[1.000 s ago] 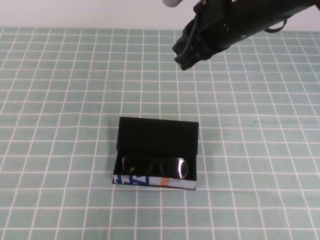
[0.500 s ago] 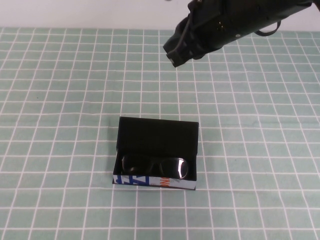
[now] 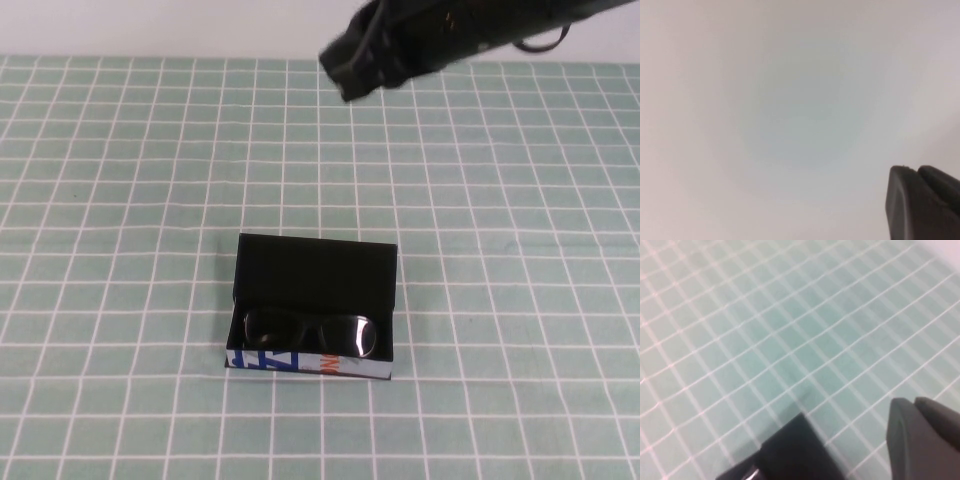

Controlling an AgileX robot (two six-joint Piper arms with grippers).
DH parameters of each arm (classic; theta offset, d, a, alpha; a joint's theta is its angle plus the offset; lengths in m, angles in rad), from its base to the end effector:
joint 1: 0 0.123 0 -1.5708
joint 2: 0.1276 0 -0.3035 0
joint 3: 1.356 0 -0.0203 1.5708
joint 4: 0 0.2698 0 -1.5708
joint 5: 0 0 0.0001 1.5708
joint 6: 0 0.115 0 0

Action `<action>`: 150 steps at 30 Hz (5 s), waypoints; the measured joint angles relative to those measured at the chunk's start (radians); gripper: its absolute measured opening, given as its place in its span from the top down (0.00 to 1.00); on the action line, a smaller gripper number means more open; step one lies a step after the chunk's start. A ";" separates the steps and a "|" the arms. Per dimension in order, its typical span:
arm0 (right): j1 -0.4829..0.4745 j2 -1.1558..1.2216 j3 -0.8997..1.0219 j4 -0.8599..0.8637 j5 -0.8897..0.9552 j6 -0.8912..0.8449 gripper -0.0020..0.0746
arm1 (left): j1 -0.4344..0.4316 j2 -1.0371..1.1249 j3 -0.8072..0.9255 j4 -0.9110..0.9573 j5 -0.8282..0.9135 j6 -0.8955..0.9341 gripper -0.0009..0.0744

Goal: Return glasses to glasses case
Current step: Close the glasses case

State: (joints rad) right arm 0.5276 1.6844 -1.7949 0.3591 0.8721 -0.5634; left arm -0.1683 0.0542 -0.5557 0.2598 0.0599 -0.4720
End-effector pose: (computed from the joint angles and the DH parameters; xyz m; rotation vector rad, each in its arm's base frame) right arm 0.3488 0.2391 0.4242 -1.0538 1.9492 0.4127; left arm 0.0139 -0.0005 0.4027 -0.0372 1.0450 -0.3378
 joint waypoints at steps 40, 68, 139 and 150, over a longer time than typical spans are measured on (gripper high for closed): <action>-0.123 0.314 0.000 0.123 0.017 -0.004 0.99 | -0.042 0.967 -0.132 -1.166 0.648 1.427 0.99; -0.123 0.437 0.000 0.173 -0.024 -0.021 0.99 | -0.588 1.498 -0.085 -1.407 -0.019 1.494 0.99; -0.006 0.485 0.039 0.176 0.331 -0.170 0.99 | -0.588 1.569 -0.107 -1.407 -0.095 1.492 0.99; -0.044 0.383 -0.019 0.171 0.337 -0.185 0.99 | -0.588 1.457 -0.107 -1.407 -0.046 1.564 0.99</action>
State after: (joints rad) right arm 0.4837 2.0674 -1.8139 0.5305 1.2092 -0.7483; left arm -0.7559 1.5113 -0.6629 -1.1470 0.0134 1.0925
